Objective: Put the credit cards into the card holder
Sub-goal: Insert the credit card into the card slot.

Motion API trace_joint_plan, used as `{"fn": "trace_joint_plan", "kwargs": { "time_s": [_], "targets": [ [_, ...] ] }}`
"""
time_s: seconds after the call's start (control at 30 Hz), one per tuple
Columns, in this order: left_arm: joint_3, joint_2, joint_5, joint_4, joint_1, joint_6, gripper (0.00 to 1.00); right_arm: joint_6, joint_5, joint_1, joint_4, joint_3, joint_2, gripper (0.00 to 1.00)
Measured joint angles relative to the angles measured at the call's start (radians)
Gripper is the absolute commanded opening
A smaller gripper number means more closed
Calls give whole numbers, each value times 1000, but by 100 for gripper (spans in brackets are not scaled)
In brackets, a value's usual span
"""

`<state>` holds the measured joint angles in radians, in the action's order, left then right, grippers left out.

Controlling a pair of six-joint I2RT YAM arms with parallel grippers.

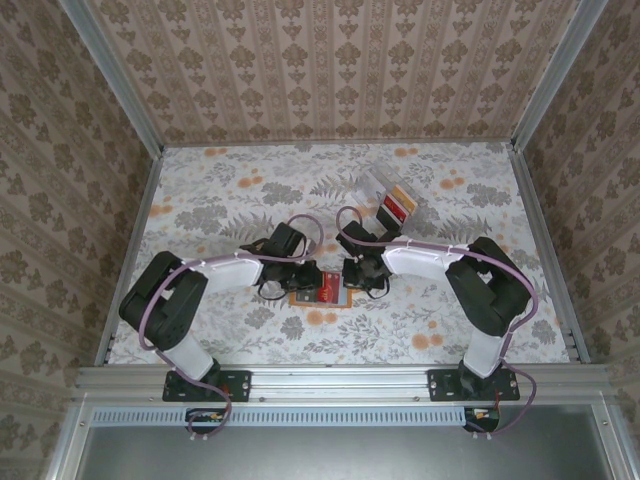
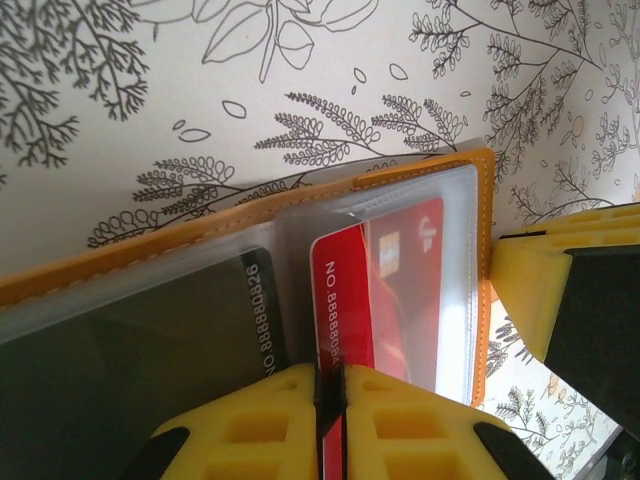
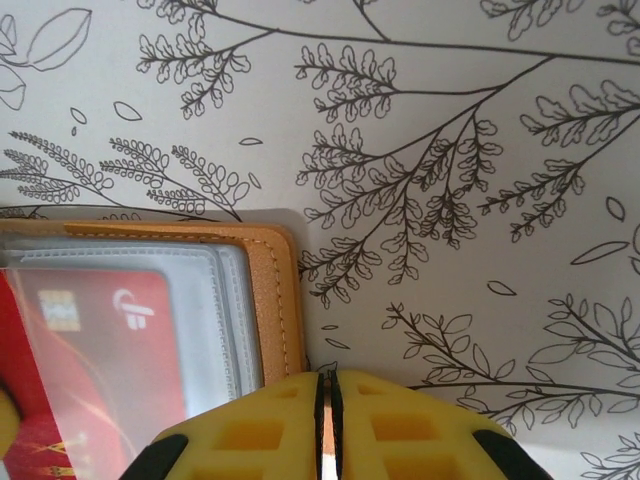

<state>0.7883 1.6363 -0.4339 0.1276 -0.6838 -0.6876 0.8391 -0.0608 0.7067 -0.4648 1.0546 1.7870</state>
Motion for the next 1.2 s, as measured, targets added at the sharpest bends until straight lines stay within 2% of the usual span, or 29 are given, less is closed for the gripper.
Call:
{"fn": "trace_joint_plan", "kwargs": {
  "time_s": [0.33,0.83,1.1,1.2],
  "targets": [
    [10,20,-10,-8,-23,-30,16,14,-8,0,26,-10,0,13],
    [-24,35,-33,-111,-22,-200,20,55,-8,0,40,-21,-5,12],
    [-25,-1,-5,-86,-23,-191,39,58,-10,1,47,-22,-6,13],
    [-25,-46,29,-40,-22,-171,41,59,-17,1,51,-22,-6,16]
  ]
}}
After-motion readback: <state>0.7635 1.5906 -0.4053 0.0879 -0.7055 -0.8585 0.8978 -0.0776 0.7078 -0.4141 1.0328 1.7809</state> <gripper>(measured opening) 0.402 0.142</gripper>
